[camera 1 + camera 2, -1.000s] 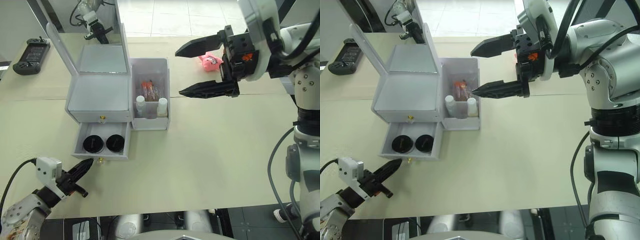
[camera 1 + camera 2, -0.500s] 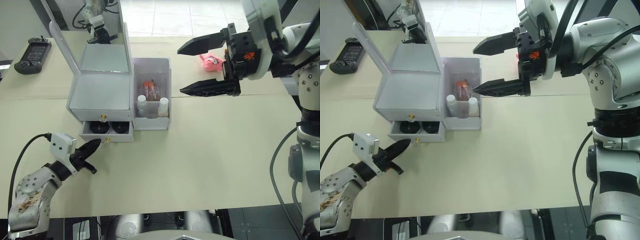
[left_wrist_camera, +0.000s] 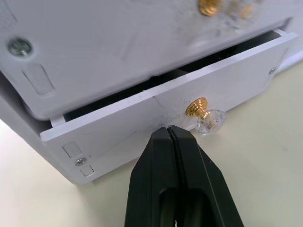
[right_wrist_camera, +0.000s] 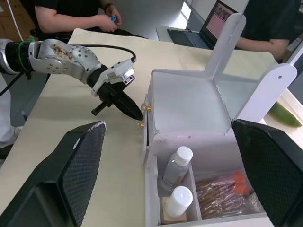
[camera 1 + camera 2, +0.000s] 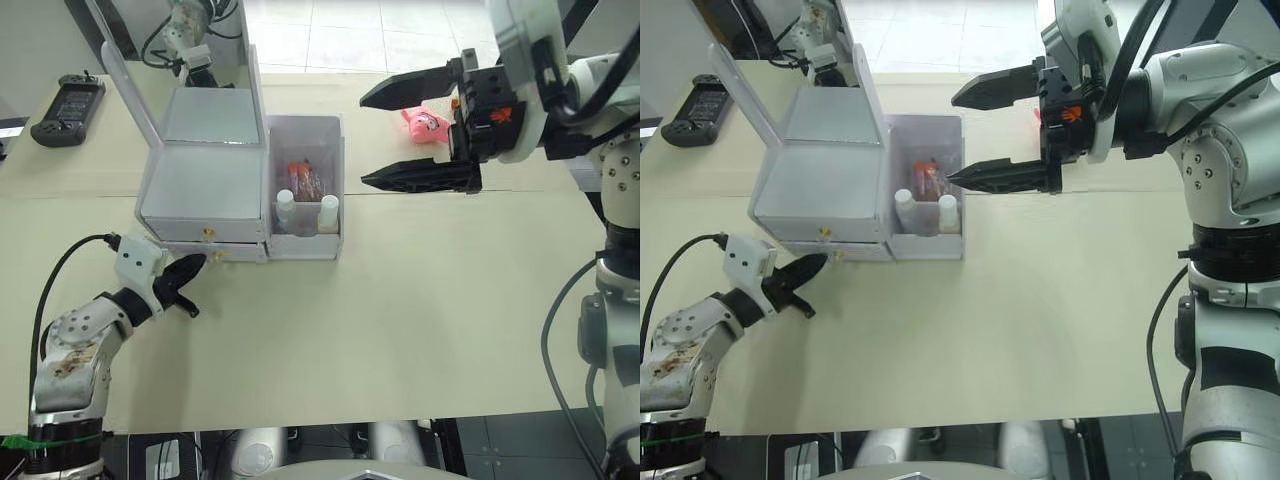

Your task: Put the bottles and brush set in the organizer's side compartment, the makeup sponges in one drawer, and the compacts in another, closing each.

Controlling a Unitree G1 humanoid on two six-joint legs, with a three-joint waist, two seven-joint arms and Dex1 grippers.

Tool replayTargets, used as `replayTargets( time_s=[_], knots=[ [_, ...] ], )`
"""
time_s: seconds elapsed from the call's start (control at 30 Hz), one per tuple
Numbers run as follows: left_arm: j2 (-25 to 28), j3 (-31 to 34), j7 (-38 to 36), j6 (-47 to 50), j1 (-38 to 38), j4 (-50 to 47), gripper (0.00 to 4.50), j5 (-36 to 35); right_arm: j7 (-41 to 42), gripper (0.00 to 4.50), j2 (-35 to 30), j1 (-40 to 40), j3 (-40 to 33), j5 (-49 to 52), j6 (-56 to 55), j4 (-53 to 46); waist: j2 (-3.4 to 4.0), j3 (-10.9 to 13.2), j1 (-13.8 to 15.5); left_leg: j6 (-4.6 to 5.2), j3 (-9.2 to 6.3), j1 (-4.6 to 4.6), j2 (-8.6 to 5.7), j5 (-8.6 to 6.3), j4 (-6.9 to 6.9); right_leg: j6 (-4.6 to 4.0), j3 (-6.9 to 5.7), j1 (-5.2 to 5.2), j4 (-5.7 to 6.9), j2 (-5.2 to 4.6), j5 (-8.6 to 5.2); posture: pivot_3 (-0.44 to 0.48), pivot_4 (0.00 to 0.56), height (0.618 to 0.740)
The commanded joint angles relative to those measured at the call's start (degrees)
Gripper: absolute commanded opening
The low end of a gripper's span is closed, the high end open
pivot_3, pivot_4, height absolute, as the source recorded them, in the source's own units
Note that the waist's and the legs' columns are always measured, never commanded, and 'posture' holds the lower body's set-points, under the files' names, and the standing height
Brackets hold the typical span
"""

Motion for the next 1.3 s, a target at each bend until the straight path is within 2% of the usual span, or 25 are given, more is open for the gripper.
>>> replayTargets(
  time_s=[0.03,0.37,0.43,0.53,0.6,0.73,0.87,0.97,1.03,1.13,1.23,1.27,1.3],
  knots=[
    [0.95,0.20,0.90,-1.24,-2.27,-0.25,0.02,0.46,-1.67,4.50,-0.88,1.46,-2.22,1.24,1.37,-3.39,0.00,0.00,0.04,-0.01,0.00,0.00,0.01,0.00,0.00,0.00,0.00,0.01,0.01,0.01,0.00,0.000,0.150,0.740],
    [0.58,-1.13,1.20,-0.77,-3.92,-0.61,0.02,0.32,-3.35,4.50,-1.58,3.96,-2.10,1.08,2.59,-5.14,0.00,0.00,0.21,0.00,-0.01,-0.03,-0.01,0.01,0.03,0.01,-0.01,0.01,-0.02,0.01,0.01,0.000,0.150,0.740],
    [0.45,-0.48,0.77,0.63,-3.07,-2.09,0.02,-1.49,-3.55,4.50,-1.90,4.73,-2.20,1.48,3.16,-5.52,0.00,0.00,0.20,0.00,-0.01,-0.03,-0.01,0.01,0.03,0.02,-0.01,0.01,-0.02,0.01,0.01,0.000,0.150,0.740],
    [0.56,2.72,-0.88,2.65,0.37,-6.60,0.02,-6.26,-2.93,4.50,-2.79,7.96,-4.04,4.32,5.84,-5.27,-0.01,-0.01,0.02,0.00,-0.02,-0.03,0.01,0.01,0.03,0.02,0.00,0.03,-0.02,0.02,0.01,0.000,0.150,0.740],
    [1.69,5.28,-1.58,3.00,3.05,-7.55,0.02,-7.48,-0.87,4.50,-4.42,12.33,-4.61,3.25,3.13,-4.05,-0.02,-0.01,0.01,0.00,-0.03,-0.01,0.01,0.01,0.03,0.02,0.03,0.05,-0.02,0.01,0.01,0.000,0.150,0.740],
    [4.75,12.41,-3.49,3.07,8.58,-6.32,0.02,-9.25,-0.76,4.50,-5.97,16.60,-6.01,0.51,0.59,4.75,-0.03,-0.02,-0.20,-0.01,0.03,0.02,0.03,0.01,0.03,0.02,0.07,0.02,-0.11,0.05,0.01,0.000,0.150,0.740],
    [8.20,19.55,-5.49,1.12,10.50,-0.70,0.83,-9.99,-2.94,4.50,-6.74,21.73,-7.61,-3.52,-3.54,11.53,-0.03,-0.02,-0.17,-0.01,0.03,0.04,0.05,0.01,0.03,0.01,0.07,0.02,-0.10,0.08,0.00,0.000,0.150,0.740],
    [11.34,24.33,-8.66,-2.02,10.32,4.96,1.80,-10.15,-5.95,4.50,-5.99,27.55,-11.43,-6.30,-10.07,16.97,-0.05,-0.02,0.16,0.00,0.02,0.01,0.04,0.00,0.04,0.02,0.01,0.06,-0.15,0.07,0.00,0.000,0.150,0.740],
    [13.74,26.71,-10.23,-3.82,10.32,8.32,2.41,-9.45,-8.68,4.50,-4.26,31.31,-16.86,-6.57,-16.76,22.77,-0.06,-0.03,0.25,0.00,0.03,0.00,0.01,0.00,0.04,0.03,-0.02,0.08,-0.16,0.06,0.00,0.000,0.150,0.740],
    [16.49,28.64,-10.73,-4.76,9.60,13.64,3.34,-8.65,-11.51,4.50,-3.17,36.58,-24.01,-7.54,-27.29,29.62,-0.03,-0.02,0.17,0.00,0.08,0.01,0.01,0.00,0.04,0.03,0.01,0.06,-0.14,0.06,-0.01,0.000,0.150,0.740],
    [17.46,28.67,-7.37,-8.23,8.06,17.36,4.27,-5.41,-14.75,4.50,-1.42,39.71,-29.08,-7.84,-35.59,32.54,0.02,-0.02,-0.16,-0.01,0.11,0.06,0.02,0.01,0.02,0.04,0.06,0.06,-0.14,0.08,-0.01,0.000,0.150,0.740],
    [17.60,28.03,-6.18,-8.81,7.69,18.19,4.48,-4.19,-15.71,4.50,-0.65,40.36,-29.74,-8.06,-37.43,32.08,0.02,-0.02,-0.31,-0.03,0.11,0.07,0.03,0.01,0.02,0.04,0.09,0.06,-0.14,0.11,-0.01,0.000,0.150,0.740],
    [17.65,27.09,-5.85,-8.28,7.54,18.30,4.48,-3.73,-16.42,4.50,0.16,41.00,-29.86,-8.39,-38.75,30.99,0.02,-0.02,-0.56,-0.05,0.12,0.12,0.03,0.03,-0.03,0.04,0.12,0.07,-0.13,0.11,-0.01,0.000,0.150,0.740]
  ],
)
